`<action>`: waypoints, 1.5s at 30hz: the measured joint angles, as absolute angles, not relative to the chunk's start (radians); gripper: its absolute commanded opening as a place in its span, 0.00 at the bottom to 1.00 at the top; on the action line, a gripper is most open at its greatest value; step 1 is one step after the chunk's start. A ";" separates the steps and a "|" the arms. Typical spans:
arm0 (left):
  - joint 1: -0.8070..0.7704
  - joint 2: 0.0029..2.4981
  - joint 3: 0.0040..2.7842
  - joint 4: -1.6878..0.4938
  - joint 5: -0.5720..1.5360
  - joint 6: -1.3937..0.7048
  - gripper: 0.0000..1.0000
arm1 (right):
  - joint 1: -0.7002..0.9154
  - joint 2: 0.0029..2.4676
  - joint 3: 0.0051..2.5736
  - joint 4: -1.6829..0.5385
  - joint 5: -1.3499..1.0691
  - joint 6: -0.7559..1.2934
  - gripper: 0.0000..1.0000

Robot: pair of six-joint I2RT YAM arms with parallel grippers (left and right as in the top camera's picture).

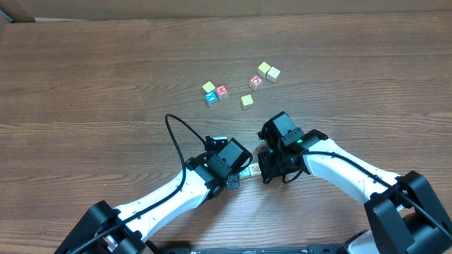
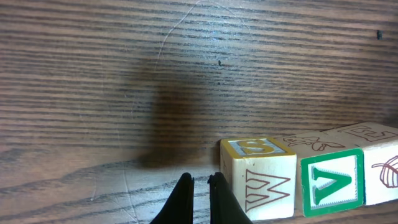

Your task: Flip 3 blocks

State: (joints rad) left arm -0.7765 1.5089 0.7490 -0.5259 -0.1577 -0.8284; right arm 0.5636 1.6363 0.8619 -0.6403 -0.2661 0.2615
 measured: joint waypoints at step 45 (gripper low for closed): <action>-0.776 1.591 0.753 -0.473 -0.144 -0.812 0.04 | 0.585 1.636 0.862 -0.640 -0.270 0.277 0.04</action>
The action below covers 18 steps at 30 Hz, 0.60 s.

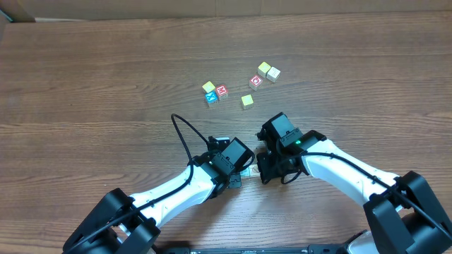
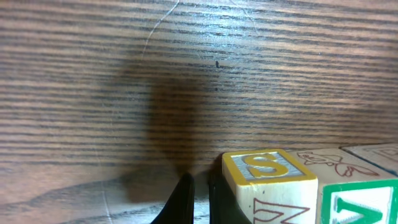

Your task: Flip 3 blocks

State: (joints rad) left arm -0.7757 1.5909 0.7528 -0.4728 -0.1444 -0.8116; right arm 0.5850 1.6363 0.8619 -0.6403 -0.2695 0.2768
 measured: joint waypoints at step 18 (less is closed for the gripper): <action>-0.765 1.591 0.753 -0.480 -0.162 -0.690 0.04 | 0.637 1.636 0.862 -0.646 -0.233 0.385 0.04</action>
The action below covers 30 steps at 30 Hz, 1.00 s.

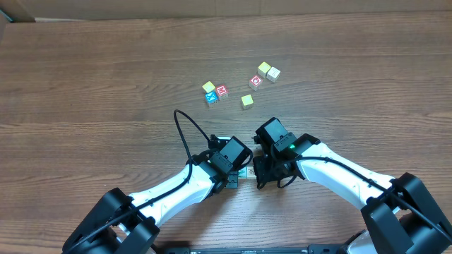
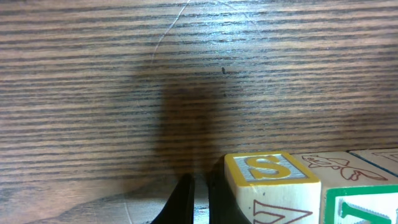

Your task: Flip 3 blocks

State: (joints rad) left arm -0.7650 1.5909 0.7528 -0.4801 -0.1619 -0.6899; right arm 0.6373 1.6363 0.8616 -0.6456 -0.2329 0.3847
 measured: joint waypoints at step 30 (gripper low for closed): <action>-0.763 1.594 0.752 -0.439 -0.196 -0.513 0.04 | 0.657 1.636 0.855 -0.661 -0.270 0.778 0.04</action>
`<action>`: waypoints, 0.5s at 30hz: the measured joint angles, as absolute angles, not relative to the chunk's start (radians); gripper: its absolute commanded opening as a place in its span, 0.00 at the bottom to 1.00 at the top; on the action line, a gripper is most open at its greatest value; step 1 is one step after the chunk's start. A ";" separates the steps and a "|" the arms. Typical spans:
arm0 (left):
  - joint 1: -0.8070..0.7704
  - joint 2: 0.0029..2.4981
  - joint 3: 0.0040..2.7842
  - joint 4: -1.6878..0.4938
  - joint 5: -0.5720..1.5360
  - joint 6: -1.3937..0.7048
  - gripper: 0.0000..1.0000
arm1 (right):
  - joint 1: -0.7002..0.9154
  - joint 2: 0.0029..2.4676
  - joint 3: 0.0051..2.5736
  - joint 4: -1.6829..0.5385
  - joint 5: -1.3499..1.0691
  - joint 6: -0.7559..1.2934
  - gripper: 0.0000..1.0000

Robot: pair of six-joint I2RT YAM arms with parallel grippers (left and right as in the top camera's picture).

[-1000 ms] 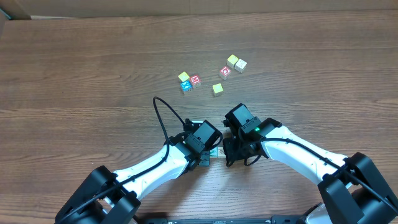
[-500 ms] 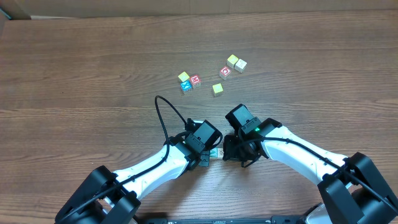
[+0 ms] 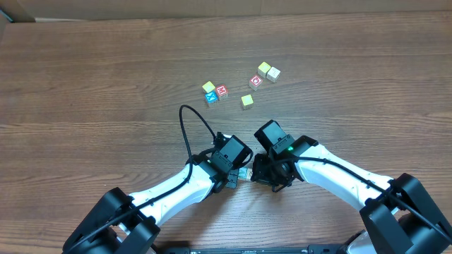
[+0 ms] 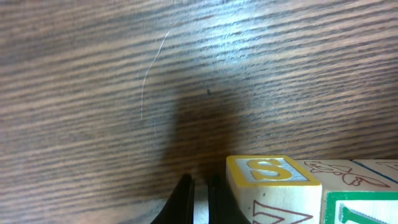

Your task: Flip 3 blocks

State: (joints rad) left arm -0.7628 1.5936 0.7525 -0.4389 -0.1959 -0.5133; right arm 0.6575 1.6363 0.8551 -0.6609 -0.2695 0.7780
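A row of wooden blocks lies between my two grippers near the table's front. In the left wrist view the row's end block (image 4: 273,186) has a yellow-framed S on top and a red W on its side. Beside it sit a green-framed block (image 4: 360,210) and a block with a line drawing (image 4: 333,167). My left gripper (image 4: 198,202) is shut and empty, its right finger against the S block's left side. From overhead only a sliver of the row (image 3: 244,173) shows between the left gripper (image 3: 233,176) and the right gripper (image 3: 272,178), whose fingers are hidden under its wrist.
Several loose blocks lie farther back: a yellow-green one (image 3: 209,87), a blue one (image 3: 211,98), a red one (image 3: 222,91), another yellow-green one (image 3: 246,101), a red one (image 3: 256,81) and a pale pair (image 3: 268,70). The left arm's black cable (image 3: 191,127) loops above it.
The right arm has shifted slightly left and nearer the front, covering more of the row. The left wrist has turned a little, so the wood grain now slants; its fingers stay shut by the S block.
Both grippers stood at the row of blocks throughout, left fingers shut beside the S block. The left camera came closer to that block, which now fills more of the view. The right arm crept leftward over the row moment by moment.
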 measured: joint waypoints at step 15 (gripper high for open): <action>-0.756 1.594 0.752 -0.421 -0.198 -0.440 0.04 | 0.664 1.636 0.847 -0.649 -0.274 0.860 0.04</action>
